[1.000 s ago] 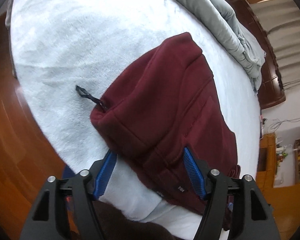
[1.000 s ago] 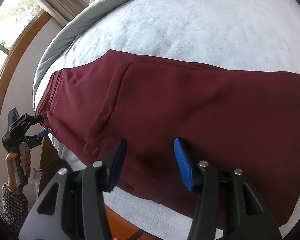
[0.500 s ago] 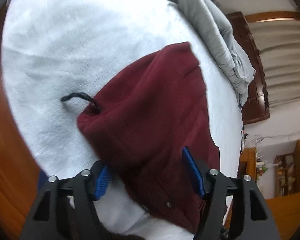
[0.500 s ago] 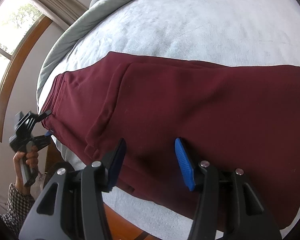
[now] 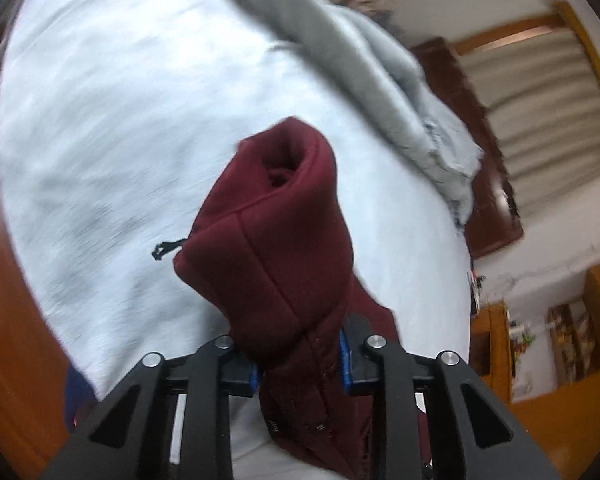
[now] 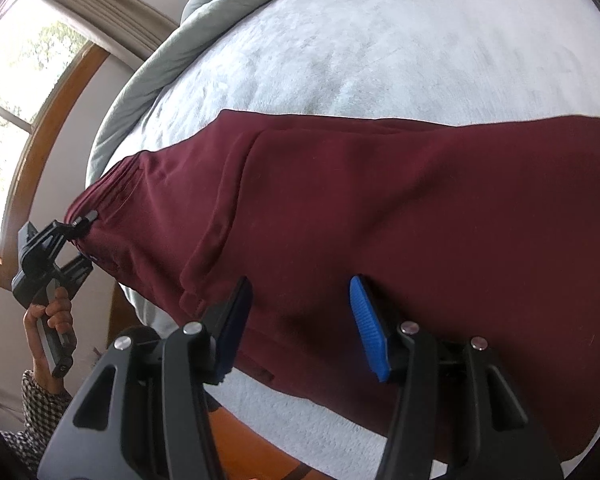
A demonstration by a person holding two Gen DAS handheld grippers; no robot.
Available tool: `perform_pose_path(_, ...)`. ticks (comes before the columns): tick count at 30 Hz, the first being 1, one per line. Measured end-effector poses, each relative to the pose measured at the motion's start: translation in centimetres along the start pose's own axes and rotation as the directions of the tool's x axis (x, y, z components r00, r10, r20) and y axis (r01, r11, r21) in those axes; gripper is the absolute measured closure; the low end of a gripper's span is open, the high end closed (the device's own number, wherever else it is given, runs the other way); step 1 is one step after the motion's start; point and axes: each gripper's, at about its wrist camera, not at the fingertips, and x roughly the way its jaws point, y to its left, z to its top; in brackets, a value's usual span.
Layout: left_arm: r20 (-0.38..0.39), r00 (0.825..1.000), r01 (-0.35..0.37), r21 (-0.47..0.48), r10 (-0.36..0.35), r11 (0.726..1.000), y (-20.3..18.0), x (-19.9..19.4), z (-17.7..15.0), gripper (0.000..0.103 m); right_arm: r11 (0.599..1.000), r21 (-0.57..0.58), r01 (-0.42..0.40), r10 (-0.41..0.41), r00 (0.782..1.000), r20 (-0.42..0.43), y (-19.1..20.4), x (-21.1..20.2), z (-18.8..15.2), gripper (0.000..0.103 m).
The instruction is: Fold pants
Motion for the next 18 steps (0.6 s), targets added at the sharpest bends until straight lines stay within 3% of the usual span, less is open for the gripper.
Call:
perform_pose_path(3, 0.015, 1.000, 0.005, 0.100, -0.006, 0.995, -2.8, -0.4, -0.3, 0.076, 1.000, 0.000, 0.001, -0.001, 1.000, -0.004, 0.0, -0.6, -0.1, 0.051)
perform_pose_path(8, 0.013, 1.000, 0.006, 0.329, -0.011, 0.944, -7.8, -0.6, -2.2, 0.076, 0.998, -0.042, 0.056, -0.054, 0.997, 0.057, 0.4, -3.4, -0.5, 0.049)
perform_pose_path(13, -0.030, 1.000, 0.017, 0.532, -0.001, 0.847, -12.8, 0.5, -5.4, 0.076, 0.997, -0.021, 0.077, -0.074, 0.992, 0.105, -1.0, -5.9, -0.6, 0.045)
perform_pose_path(18, -0.126, 0.992, 0.083, 0.643, -0.001, 0.761, -16.3, 1.8, -9.3, 0.075, 0.996, 0.011, 0.086, -0.087, 0.989, 0.122, -2.6, -6.8, -0.6, 0.044)
